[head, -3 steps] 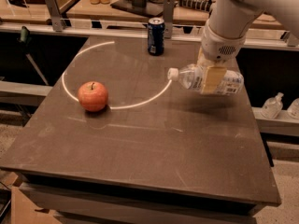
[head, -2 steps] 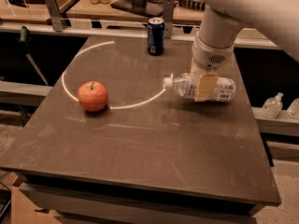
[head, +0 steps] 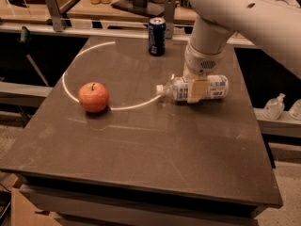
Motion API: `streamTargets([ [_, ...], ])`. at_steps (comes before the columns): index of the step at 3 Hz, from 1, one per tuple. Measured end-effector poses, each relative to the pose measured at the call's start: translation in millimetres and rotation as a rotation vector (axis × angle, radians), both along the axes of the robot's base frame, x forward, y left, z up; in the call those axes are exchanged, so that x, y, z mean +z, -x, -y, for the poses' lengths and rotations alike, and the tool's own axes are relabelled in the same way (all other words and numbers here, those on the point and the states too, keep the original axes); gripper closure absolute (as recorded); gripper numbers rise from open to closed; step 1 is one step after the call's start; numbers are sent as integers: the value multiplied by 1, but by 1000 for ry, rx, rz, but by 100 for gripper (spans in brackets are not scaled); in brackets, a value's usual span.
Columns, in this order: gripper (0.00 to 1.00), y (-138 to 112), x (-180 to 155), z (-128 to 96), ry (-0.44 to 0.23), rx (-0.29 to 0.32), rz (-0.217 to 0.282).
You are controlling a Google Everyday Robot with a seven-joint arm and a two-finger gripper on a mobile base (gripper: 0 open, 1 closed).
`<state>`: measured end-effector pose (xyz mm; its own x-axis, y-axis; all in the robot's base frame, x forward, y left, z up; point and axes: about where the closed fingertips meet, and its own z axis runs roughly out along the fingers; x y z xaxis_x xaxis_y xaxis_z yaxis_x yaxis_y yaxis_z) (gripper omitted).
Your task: Knock blue plastic bottle over
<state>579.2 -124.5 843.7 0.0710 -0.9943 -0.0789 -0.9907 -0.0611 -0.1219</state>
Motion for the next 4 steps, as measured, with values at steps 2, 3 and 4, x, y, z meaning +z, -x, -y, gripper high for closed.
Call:
streamTargets([
  [2,0,-20,15,9,-186,-134,-23],
  [3,0,-30,61,46,-488,-367,80],
  [4,0,-39,92,93,-613,-544,226],
])
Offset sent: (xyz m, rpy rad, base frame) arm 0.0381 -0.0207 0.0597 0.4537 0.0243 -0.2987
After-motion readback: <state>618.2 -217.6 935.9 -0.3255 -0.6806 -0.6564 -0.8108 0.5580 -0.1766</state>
